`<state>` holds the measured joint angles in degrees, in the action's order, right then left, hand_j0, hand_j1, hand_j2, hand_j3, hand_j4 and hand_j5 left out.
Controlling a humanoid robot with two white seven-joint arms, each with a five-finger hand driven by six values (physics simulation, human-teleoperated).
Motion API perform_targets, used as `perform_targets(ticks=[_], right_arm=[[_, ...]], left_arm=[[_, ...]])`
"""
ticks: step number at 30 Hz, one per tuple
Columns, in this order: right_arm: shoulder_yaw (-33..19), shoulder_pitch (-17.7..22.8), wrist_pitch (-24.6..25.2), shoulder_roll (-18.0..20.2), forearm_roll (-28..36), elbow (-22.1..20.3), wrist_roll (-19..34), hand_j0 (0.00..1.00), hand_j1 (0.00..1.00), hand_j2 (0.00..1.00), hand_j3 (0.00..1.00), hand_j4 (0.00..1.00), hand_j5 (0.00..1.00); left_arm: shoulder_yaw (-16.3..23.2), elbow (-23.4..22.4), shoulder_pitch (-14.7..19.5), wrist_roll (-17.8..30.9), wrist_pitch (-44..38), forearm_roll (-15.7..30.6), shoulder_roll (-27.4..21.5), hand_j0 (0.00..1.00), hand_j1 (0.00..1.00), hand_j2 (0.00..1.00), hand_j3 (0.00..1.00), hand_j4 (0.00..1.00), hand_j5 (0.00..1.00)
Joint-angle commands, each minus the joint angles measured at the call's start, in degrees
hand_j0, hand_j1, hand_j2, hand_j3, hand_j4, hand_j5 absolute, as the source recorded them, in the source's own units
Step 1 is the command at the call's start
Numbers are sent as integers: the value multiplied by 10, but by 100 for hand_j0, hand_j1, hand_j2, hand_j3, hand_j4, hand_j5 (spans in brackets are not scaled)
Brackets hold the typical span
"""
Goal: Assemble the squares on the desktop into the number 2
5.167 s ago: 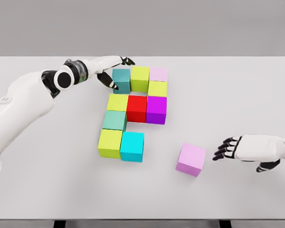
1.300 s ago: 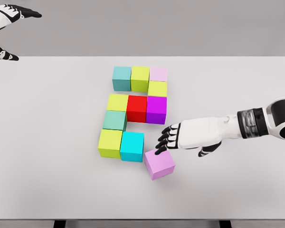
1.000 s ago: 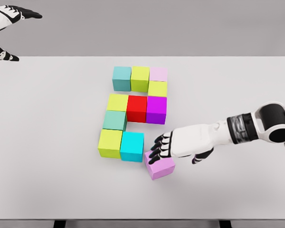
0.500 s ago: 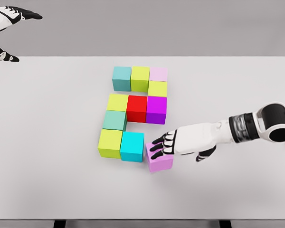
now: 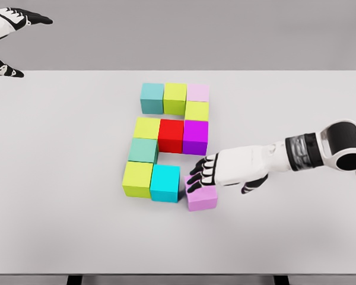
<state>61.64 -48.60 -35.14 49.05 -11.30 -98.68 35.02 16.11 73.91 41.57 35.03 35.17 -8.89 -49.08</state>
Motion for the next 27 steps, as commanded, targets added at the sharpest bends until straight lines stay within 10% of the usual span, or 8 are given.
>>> perform_targets(ticks=[1,12,27], right_arm=[[-22,0,1,3,22,1,0,100,100,100,100,100,100],[-44,14,1,74,39,-20,0,100,100,100,100,100,100],[8,18,1,43,30,-21,0,100,100,100,100,100,100]], left_arm=[[0,0,0,0,-2,4,-1,100,100,100,100,100,100],[0,0,1,0,-2,4,-6,100,100,100,100,100,100],[0,-1,-2,0,-2,4,1,100,100,100,100,100,100]])
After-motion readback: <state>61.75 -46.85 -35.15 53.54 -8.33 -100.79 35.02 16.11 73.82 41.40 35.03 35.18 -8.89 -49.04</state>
